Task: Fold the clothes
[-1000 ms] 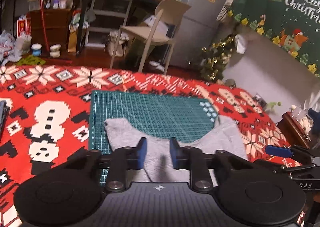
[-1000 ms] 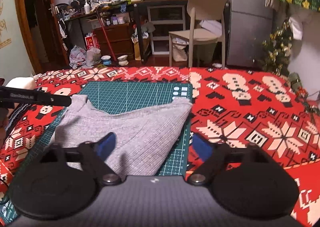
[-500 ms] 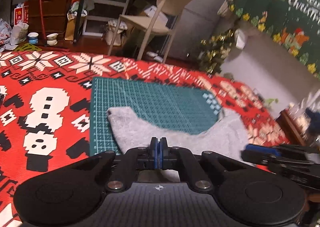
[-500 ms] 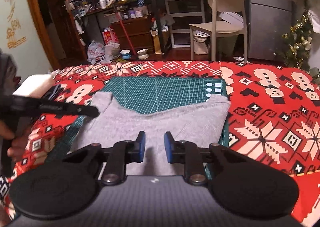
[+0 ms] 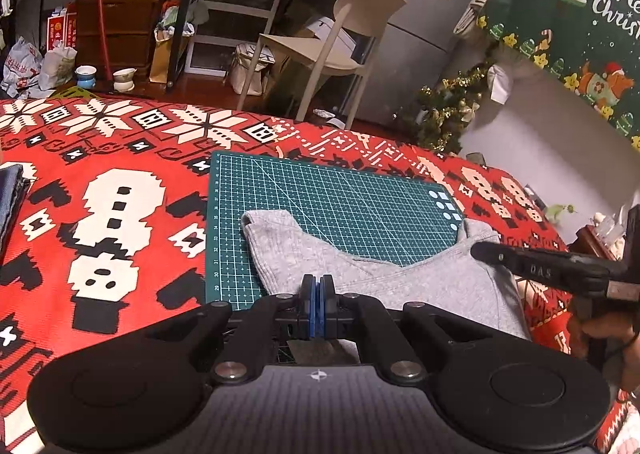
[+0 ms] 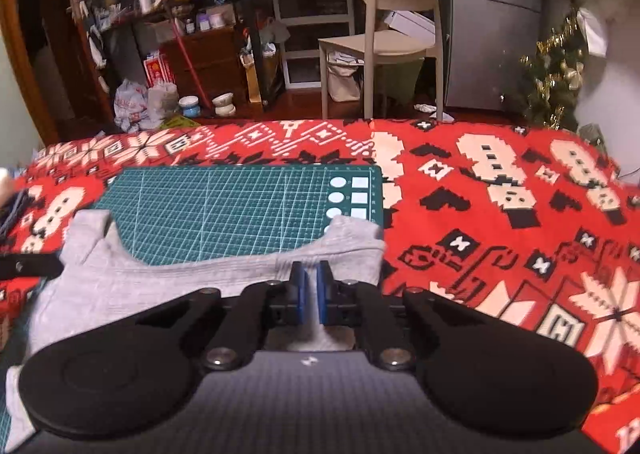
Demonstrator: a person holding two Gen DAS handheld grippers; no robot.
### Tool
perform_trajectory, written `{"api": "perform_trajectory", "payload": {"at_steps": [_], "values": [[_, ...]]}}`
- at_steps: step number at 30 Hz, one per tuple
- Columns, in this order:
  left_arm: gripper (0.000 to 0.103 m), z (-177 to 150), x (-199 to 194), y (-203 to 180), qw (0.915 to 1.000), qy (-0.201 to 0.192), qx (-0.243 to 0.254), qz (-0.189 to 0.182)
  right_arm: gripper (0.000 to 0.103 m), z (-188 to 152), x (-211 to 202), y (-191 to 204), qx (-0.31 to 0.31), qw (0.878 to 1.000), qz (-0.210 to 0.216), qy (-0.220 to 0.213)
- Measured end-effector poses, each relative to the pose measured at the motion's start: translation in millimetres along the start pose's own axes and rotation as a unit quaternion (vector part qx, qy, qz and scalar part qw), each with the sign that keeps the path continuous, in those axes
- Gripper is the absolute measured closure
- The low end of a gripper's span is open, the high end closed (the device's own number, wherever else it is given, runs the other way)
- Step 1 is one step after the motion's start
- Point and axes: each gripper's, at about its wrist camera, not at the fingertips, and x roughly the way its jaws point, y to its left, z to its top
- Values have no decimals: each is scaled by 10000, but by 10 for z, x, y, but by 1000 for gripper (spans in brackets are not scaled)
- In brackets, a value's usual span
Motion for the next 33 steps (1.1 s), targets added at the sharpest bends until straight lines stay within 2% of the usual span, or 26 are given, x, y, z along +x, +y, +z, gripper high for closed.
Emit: {"api": "perform_trajectory", "payload": {"at_steps": [8, 11, 16, 19, 23, 25, 29, 31, 33], "values": [[101, 11, 23, -1, 9999, 73, 87, -5, 99, 64, 41, -102, 119, 9998, -17, -174], [99, 28, -23, -3, 9999, 39, 24, -129, 92, 72, -37, -85, 108, 9996, 22, -253], [96, 11, -261, -58, 9994, -63, 43, -327, 92, -87, -471, 157, -379, 9980, 426, -267], [95, -84, -450, -133, 9992, -94, 236, -309, 92, -269, -736, 347, -528, 9957, 748, -139], [96, -346, -682, -243, 9972, 57, 671, -334, 94, -578, -1038, 713, -912, 9879, 1251, 12], [97, -518, -780, -306, 9946, 146, 964, -362, 94, -726, -1130, 888, -1160, 9836, 1378, 44], [98, -787, -845, -444, 9856, 220, 1616, -440, 94, -844, -1188, 985, -1110, 9838, 1404, 96], [97, -877, -797, -562, 9766, 209, 2111, -360, 94, -895, -1211, 1023, -1063, 9842, 1409, 120], [97, -948, -739, -690, 9630, 158, 2683, -190, 94, -921, -1235, 1036, -1023, 9848, 1397, 134]]}}
